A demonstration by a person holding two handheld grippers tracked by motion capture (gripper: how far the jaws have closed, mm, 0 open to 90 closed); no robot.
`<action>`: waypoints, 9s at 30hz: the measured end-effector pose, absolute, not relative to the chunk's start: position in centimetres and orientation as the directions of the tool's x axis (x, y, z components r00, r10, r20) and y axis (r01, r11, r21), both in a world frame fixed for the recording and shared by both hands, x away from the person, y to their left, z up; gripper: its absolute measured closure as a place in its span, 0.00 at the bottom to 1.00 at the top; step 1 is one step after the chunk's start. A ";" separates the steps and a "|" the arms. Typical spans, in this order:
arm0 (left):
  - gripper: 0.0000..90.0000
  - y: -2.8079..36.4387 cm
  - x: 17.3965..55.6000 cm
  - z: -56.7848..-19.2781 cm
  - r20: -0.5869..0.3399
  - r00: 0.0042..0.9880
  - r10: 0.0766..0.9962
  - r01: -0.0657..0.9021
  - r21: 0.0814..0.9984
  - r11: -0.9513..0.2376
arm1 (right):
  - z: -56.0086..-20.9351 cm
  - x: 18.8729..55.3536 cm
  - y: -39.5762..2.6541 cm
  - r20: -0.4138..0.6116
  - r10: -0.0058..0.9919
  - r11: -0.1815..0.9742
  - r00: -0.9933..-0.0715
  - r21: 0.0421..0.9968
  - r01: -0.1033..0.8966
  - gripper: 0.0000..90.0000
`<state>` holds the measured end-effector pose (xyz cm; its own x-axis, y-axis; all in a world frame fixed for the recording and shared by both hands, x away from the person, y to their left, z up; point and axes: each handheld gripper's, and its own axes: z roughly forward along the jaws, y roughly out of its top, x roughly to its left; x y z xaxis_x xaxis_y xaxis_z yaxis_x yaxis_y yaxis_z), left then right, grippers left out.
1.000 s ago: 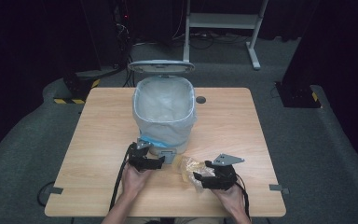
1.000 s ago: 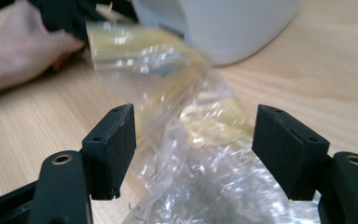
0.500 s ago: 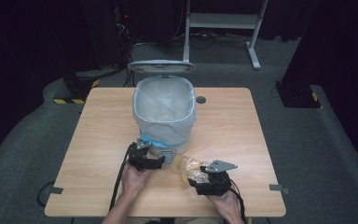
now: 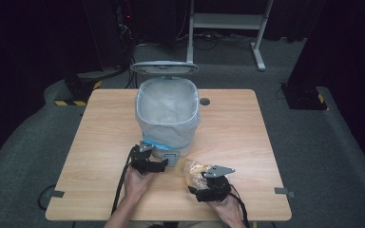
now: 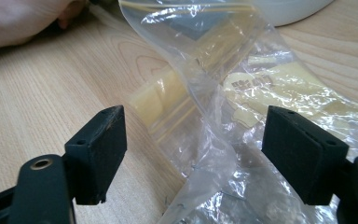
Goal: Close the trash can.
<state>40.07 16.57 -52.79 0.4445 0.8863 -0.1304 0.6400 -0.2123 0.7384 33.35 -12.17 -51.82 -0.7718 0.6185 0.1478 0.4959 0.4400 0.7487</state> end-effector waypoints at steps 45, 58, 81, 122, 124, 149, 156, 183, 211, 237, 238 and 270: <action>0.01 16.6 40.1 -52.8 -0.131 0.447 0.885 0.639 0.739 -0.214 | -51.9 34.4 -13.3 0.111 0.692 0.436 -0.713 0.723 0.536 0.98; 0.01 16.6 40.1 -52.8 -0.131 0.452 0.882 0.638 0.738 -0.218 | -50.7 34.5 -14.2 0.097 0.712 0.413 -0.696 0.744 0.526 0.99; 0.01 16.6 40.1 -52.8 -0.130 0.453 0.882 0.638 0.738 -0.219 | -47.4 35.4 -15.5 0.139 0.702 0.350 -0.698 0.786 0.509 0.99; 0.01 16.6 40.1 -52.8 -0.130 0.454 0.882 0.638 0.738 -0.219 | -41.4 35.9 -18.4 0.151 0.713 0.261 -0.684 0.849 0.460 0.99; 0.01 16.6 40.1 -52.8 -0.131 0.453 0.882 0.638 0.738 -0.219 | -41.1 36.0 -18.4 0.152 0.711 0.259 -0.686 0.851 0.456 0.99; 0.01 16.6 40.1 -52.8 -0.130 0.454 0.881 0.638 0.738 -0.219 | -37.5 36.9 -18.5 0.145 0.689 0.243 -0.710 0.877 0.414 0.99; 0.01 16.6 40.1 -52.8 -0.131 0.453 0.882 0.638 0.738 -0.219 | -37.1 37.1 -18.4 0.145 0.682 0.242 -0.717 0.880 0.409 0.99; 0.01 16.6 40.1 -52.8 -0.130 0.454 0.882 0.638 0.738 -0.219 | -33.8 37.9 -17.4 0.136 0.641 0.249 -0.755 0.894 0.372 0.99; 0.01 16.6 40.1 -52.8 -0.131 0.454 0.882 0.638 0.738 -0.218 | -30.4 39.2 -16.0 0.115 0.609 0.262 -0.784 0.904 0.337 0.99; 0.01 16.6 40.1 -52.8 -0.131 0.454 0.881 0.638 0.738 -0.219 | -28.7 41.0 -13.5 0.099 0.585 0.318 -0.805 0.885 0.340 0.99; 0.01 16.6 40.1 -52.8 -0.132 0.454 0.881 0.638 0.738 -0.218 | -28.6 41.0 -13.3 0.096 0.583 0.320 -0.807 0.885 0.337 0.99; 0.01 16.6 40.1 -52.8 -0.132 0.455 0.881 0.639 0.738 -0.219 | -27.9 43.0 -9.8 0.106 0.547 0.366 -0.831 0.862 0.351 0.99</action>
